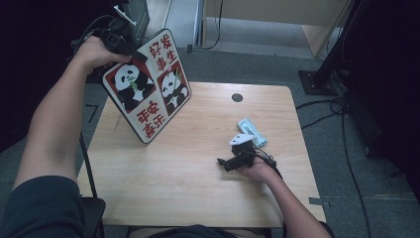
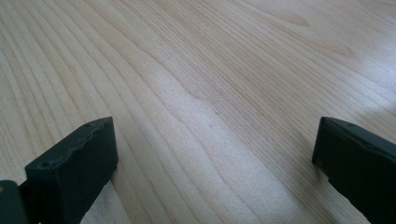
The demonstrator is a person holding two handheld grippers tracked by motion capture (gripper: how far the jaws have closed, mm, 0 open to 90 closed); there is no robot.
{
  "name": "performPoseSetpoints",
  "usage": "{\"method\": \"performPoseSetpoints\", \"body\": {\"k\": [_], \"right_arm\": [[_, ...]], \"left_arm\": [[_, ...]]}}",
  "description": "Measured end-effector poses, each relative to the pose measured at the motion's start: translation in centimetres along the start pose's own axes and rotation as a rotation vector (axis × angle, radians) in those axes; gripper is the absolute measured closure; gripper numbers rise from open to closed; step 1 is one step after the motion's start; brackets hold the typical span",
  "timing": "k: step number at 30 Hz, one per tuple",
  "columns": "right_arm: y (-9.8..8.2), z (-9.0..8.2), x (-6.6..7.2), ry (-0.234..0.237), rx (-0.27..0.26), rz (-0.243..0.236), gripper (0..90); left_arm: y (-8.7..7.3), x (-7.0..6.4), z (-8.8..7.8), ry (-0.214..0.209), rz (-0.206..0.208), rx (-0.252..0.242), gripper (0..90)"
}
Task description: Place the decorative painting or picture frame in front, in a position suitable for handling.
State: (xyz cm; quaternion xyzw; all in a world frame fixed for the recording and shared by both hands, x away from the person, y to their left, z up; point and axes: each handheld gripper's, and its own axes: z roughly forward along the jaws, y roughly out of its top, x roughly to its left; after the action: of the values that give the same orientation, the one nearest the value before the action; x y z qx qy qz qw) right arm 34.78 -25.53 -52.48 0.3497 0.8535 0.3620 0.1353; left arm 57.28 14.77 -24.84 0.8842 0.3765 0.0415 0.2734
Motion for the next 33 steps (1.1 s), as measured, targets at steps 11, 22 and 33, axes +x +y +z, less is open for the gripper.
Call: {"method": "performPoseSetpoints", "body": {"k": [11, 22, 33], "right_arm": [[-0.1, -0.1, 0.0, 0.004, -0.002, -0.005, 0.0], [-0.1, -0.1, 0.0, 0.005, 0.001, -0.004, 0.0], [-0.1, -0.1, 0.0, 0.005, -0.001, -0.005, 0.0]], "left_arm": [[0.6, -0.1, 0.5, -0.051, -0.049, 0.083, 77.7], [1.0, -1.2, 0.1, -0.057, -0.096, 0.127, 80.9], [0.7, -2.9, -1.5, 0.020, -0.084, 0.135, 81.6]]}}
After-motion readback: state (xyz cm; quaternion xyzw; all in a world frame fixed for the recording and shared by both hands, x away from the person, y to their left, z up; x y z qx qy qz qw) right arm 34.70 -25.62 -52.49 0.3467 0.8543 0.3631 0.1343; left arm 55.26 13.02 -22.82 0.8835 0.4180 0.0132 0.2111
